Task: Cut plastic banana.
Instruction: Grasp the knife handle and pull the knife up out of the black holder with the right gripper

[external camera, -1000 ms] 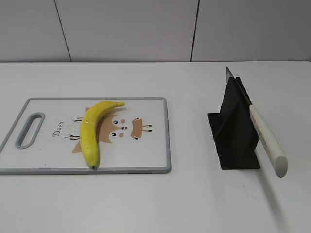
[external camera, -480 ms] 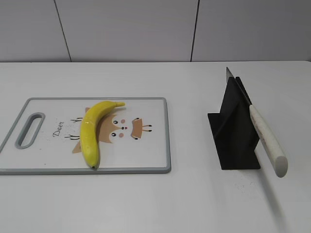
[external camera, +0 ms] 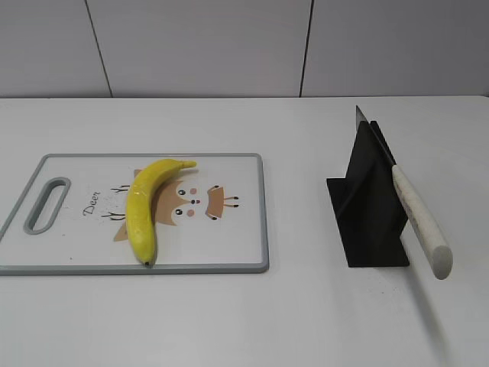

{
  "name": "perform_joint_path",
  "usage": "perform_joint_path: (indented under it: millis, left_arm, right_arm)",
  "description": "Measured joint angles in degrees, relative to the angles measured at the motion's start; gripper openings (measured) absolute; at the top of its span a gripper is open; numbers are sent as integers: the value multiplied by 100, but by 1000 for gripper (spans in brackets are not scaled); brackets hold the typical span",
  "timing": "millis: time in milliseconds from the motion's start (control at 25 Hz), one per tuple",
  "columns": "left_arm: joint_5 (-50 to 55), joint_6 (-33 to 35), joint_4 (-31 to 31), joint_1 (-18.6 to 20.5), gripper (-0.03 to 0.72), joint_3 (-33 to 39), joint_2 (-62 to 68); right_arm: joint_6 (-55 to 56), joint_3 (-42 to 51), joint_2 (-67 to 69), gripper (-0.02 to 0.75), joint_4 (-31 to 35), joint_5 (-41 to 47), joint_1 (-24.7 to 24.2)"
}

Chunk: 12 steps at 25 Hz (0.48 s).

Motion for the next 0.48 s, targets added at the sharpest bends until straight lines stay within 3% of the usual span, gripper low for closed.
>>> perform_joint_path:
  millis: [480]
  left_arm:
    - [0, 0, 0, 0, 589, 0, 0]
  right_arm:
    - [0, 0, 0, 586, 66, -64, 0]
